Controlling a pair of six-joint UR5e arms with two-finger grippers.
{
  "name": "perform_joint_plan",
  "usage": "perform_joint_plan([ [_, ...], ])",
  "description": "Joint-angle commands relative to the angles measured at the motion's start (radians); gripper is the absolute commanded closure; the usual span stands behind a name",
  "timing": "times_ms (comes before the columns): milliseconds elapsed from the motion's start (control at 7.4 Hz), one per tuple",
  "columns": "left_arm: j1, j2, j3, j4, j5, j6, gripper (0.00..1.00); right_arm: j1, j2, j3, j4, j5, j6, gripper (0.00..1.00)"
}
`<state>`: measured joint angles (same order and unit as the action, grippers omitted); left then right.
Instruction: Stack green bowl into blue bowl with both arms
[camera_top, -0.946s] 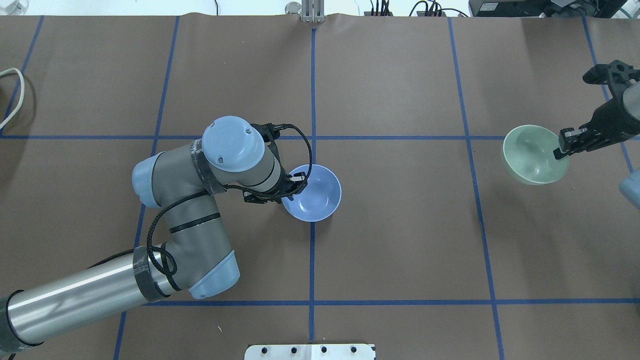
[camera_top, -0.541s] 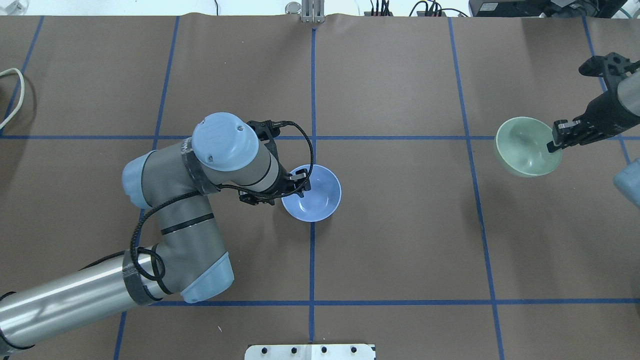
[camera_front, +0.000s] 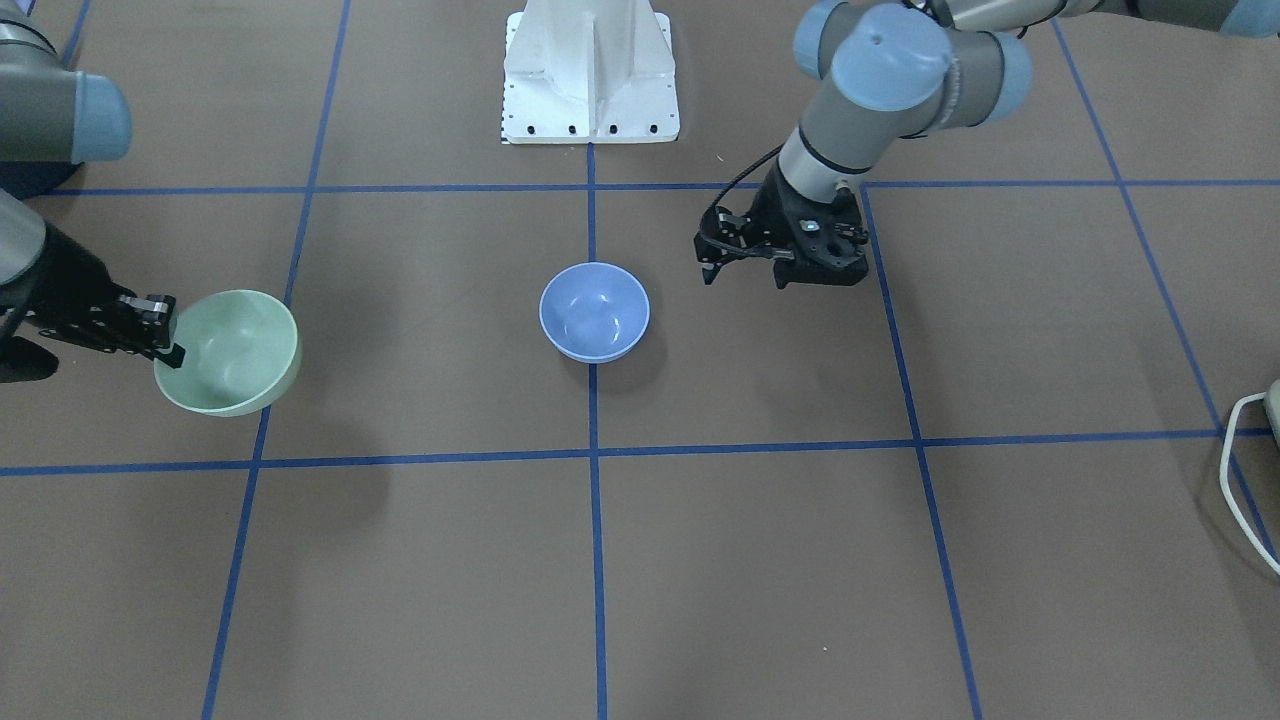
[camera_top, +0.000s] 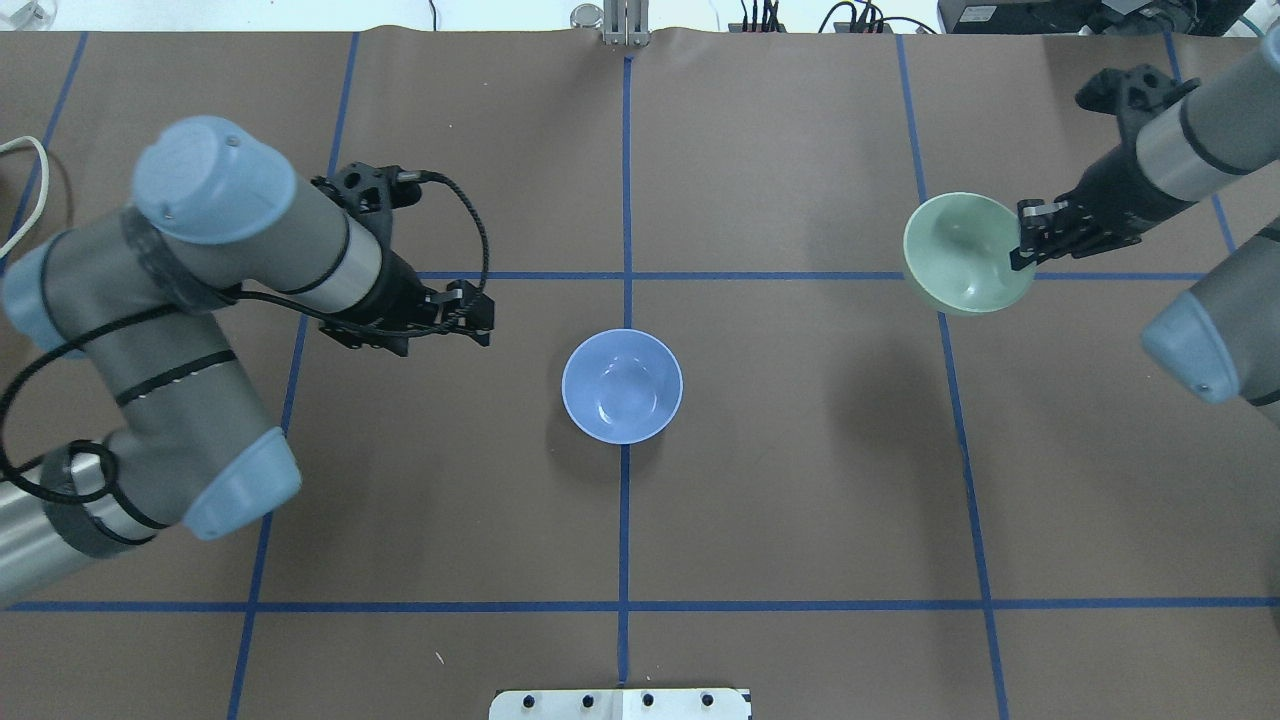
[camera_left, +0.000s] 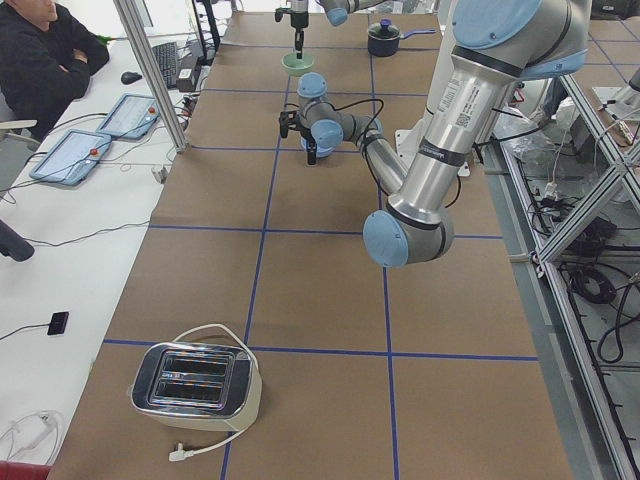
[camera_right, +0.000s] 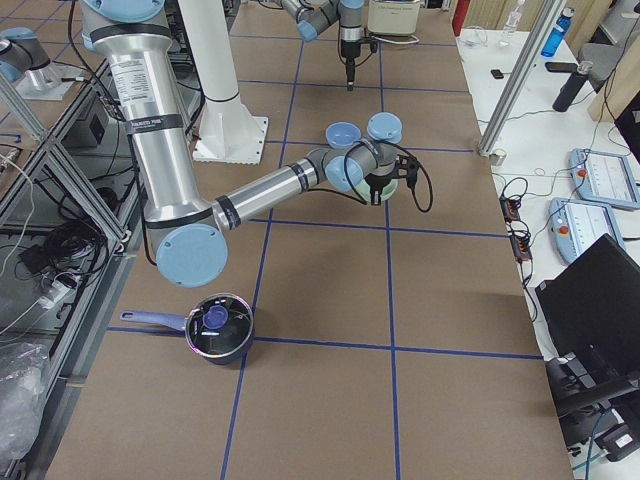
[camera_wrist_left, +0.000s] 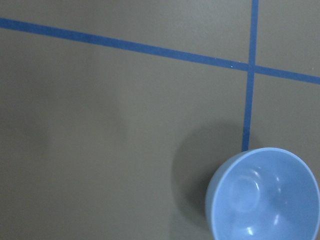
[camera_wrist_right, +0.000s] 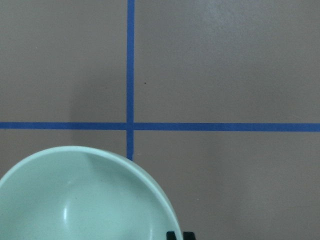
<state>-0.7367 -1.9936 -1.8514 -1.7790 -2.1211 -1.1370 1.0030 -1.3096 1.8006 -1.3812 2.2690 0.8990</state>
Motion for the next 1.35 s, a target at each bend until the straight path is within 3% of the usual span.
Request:
perform_joint_plan([
  [0, -0.163, 0.18, -0.04, -0.01, -0.115, 0.277, 0.06, -0.163, 0.158, 0.071, -0.166, -0.132, 0.182, 1.0],
  [270, -0.257, 0.297, -0.045, -0.013, -0.114, 0.479, 0.06, -0.28, 0.249, 0.08, -0.194, -0.216, 0.331, 1.0],
  [541, -0.352, 0.376, -0.04, -0.016, -0.117, 0.625, 0.06, -0.34, 0.285, 0.069, -0.194, -0.265, 0.362, 1.0],
  [946, -0.463, 0.401, 0.023, -0.013, -0.15, 0.804, 0.06, -0.427, 0.319, 0.039, -0.191, -0.342, 0.394, 1.0],
  [1216, -0.533, 0.43, 0.058, -0.014, -0.192, 0.928, 0.06, -0.441, 0.39, -0.034, -0.191, -0.35, 0.399, 1.0],
])
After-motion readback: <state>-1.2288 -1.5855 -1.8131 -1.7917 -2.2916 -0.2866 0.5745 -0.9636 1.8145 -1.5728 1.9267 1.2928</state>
